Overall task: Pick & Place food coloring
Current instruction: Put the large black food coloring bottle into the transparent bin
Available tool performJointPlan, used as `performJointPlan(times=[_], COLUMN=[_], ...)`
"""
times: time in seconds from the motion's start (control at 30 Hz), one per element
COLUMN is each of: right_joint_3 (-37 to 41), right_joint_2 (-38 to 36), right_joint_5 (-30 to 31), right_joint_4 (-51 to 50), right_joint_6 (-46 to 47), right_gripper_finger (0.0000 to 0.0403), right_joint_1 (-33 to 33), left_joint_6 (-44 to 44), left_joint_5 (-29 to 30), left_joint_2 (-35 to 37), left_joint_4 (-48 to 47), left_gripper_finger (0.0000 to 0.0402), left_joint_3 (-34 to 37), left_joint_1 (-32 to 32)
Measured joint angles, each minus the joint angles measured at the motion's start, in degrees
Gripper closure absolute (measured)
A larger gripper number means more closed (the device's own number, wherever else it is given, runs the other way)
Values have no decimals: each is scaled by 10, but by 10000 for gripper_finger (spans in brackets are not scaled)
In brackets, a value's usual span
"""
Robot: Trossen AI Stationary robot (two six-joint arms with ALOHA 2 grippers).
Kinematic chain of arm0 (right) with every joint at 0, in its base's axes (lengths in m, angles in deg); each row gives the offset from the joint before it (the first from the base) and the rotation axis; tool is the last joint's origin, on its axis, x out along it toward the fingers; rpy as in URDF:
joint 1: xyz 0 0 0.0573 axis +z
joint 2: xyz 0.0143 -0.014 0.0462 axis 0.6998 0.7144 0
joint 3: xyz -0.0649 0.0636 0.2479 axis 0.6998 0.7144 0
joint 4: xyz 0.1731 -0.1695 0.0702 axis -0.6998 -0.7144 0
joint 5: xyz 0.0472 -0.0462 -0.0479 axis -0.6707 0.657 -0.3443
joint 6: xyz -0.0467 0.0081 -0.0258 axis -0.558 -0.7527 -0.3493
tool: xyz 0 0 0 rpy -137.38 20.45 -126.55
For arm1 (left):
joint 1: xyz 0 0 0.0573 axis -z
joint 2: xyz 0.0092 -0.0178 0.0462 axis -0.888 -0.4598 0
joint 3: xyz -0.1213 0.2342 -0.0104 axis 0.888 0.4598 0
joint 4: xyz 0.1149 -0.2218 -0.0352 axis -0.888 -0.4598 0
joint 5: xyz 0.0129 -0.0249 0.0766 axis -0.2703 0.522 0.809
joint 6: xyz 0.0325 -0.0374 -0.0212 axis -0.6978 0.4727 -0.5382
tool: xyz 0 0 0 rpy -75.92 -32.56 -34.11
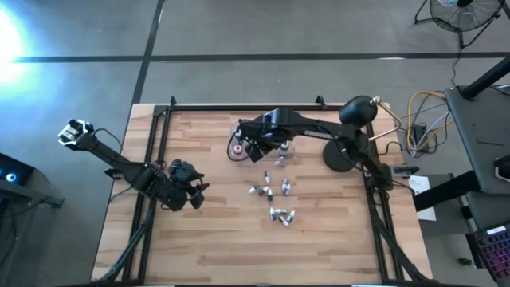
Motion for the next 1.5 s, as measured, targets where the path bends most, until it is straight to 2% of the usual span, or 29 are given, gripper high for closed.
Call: performJointPlan(times=[0.23, 0.47, 0.67, 1.13, 1.5], right_joint_3=[0, 2, 4, 7, 18], right_joint_2=[29, 48, 70, 82, 82], right_joint_5=[0, 3, -68, -66, -68], right_joint_4=[1, 1, 2, 2, 2], right_joint_6=[-78, -100, -110, -119, -110], right_gripper_finger=[299, 298, 298, 297, 253], right_joint_1=[-37, -88, -123, -122, -118], left_joint_6=[8, 10, 15, 25, 25], left_joint_5=[0, 0, 0, 0, 0], left_joint_2=[0, 0, 0, 0, 0], left_joint_4=[0, 0, 0, 0, 0], left_gripper_finger=[218, 218, 218, 218, 218], left_joint_3=[0, 0, 0, 0, 0], left_joint_1=[0, 0, 0, 0, 0])
